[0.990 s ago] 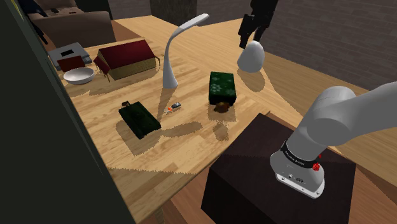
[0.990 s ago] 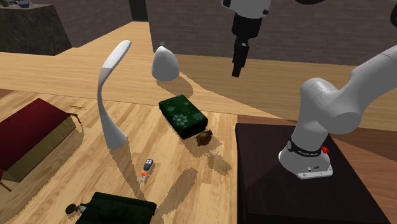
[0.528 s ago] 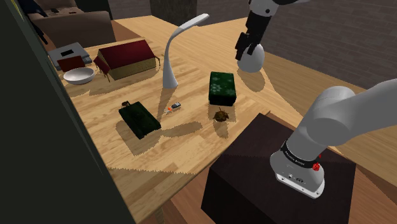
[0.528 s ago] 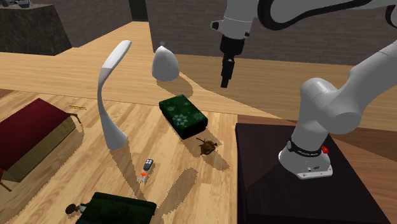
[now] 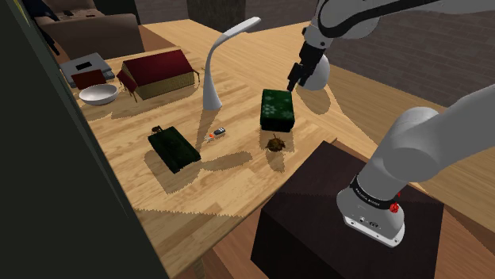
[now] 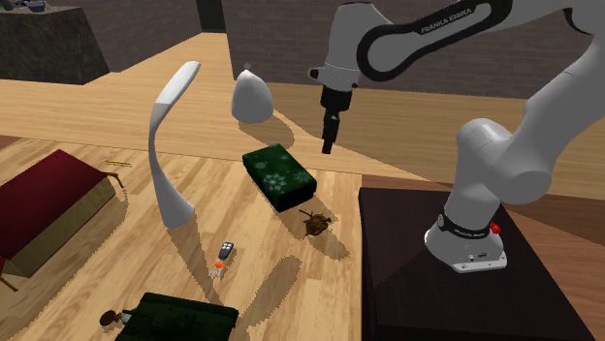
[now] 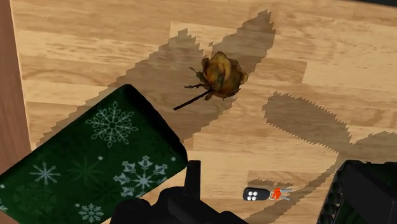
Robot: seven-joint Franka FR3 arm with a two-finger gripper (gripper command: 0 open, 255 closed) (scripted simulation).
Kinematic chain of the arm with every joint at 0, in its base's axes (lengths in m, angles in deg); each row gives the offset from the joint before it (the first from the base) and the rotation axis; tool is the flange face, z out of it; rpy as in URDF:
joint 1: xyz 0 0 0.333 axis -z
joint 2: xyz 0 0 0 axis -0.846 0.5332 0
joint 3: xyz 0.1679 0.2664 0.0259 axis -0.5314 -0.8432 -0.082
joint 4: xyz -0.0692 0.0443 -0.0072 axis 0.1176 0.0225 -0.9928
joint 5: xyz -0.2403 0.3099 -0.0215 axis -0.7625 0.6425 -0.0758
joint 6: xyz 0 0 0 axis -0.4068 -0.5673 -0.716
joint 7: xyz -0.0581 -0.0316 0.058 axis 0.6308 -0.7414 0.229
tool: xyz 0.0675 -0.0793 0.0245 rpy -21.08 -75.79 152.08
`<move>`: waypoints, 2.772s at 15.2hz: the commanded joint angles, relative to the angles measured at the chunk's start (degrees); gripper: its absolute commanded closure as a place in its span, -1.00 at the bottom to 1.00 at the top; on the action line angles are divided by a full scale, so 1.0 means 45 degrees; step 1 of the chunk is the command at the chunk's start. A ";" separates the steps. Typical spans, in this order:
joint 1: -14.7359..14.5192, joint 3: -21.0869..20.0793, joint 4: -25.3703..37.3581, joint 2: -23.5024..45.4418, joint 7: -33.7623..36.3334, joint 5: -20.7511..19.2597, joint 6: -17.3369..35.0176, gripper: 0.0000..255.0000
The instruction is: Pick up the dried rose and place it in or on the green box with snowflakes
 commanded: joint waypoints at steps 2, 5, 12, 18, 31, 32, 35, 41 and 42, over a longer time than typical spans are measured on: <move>-0.0430 0.1024 -0.0026 0.1358 -0.1337 0.0707 0.1329 -1.00; -0.1084 0.2089 0.0150 0.2875 -0.2967 0.1913 0.2441 -1.00; -0.2557 0.3921 0.1647 0.7414 -0.8558 0.7507 0.3428 -1.00; -0.2184 0.3382 0.2422 0.9422 -1.0682 1.0058 0.3385 -1.00; -0.2089 0.2928 0.2560 1.0226 -1.1366 1.1134 0.3709 1.00; -0.2089 0.2928 0.2560 1.0226 -1.1366 1.1134 0.3709 1.00; -0.2089 0.2928 0.2560 1.0226 -1.1366 1.1135 0.3709 1.00; -0.2089 0.2928 0.2560 1.0226 -1.1366 1.1134 0.3709 -1.00; -0.2513 0.2904 0.1866 0.9745 -1.1428 1.0758 0.4533 -1.00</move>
